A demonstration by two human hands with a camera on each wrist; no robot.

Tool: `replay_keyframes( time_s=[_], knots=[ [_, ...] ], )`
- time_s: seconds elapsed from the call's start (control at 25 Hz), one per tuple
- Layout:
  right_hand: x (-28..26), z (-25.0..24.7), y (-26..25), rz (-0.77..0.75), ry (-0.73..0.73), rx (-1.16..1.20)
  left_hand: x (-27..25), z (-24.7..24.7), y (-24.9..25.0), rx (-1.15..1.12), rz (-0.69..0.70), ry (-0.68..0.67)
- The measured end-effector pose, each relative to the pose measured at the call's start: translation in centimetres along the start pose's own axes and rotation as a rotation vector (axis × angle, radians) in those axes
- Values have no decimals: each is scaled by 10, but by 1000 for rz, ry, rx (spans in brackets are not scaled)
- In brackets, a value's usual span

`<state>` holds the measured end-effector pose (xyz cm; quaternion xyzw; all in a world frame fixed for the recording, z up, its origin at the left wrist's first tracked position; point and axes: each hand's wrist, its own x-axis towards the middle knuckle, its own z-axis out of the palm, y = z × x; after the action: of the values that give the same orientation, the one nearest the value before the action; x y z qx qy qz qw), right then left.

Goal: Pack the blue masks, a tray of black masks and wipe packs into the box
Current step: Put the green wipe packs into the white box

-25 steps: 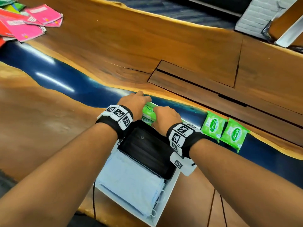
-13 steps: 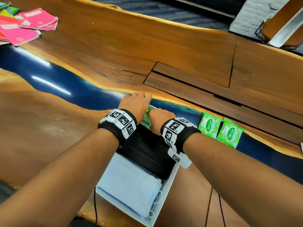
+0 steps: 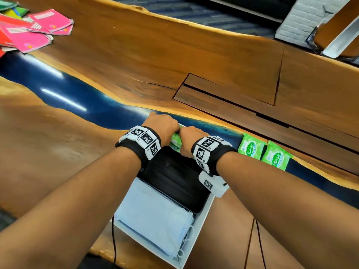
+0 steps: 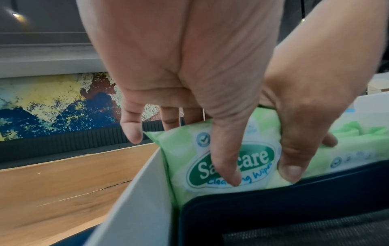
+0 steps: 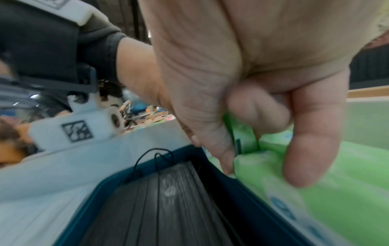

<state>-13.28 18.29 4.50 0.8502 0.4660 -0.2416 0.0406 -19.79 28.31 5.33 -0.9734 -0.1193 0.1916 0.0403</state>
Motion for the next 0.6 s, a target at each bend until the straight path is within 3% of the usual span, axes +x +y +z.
replay_keyframes(
  time_s=[0.12, 0.2, 0.28, 0.36, 0.6],
  knots=[
    [-8, 5, 5, -34, 120, -84, 2, -1, -5, 5, -7, -21],
    [-9, 1, 15, 33, 177, -88, 3, 0, -5, 18, -14, -25],
    [-7, -6, 24, 136, 67, -78, 6, -3, -2, 30, -15, -21],
    [-1, -4, 28, 113, -54, -117, 8, -6, -2, 40, -31, -6],
    [-1, -3, 39, 49, -103, -122, 12, -8, 9, 97, -86, -43]
  ],
)
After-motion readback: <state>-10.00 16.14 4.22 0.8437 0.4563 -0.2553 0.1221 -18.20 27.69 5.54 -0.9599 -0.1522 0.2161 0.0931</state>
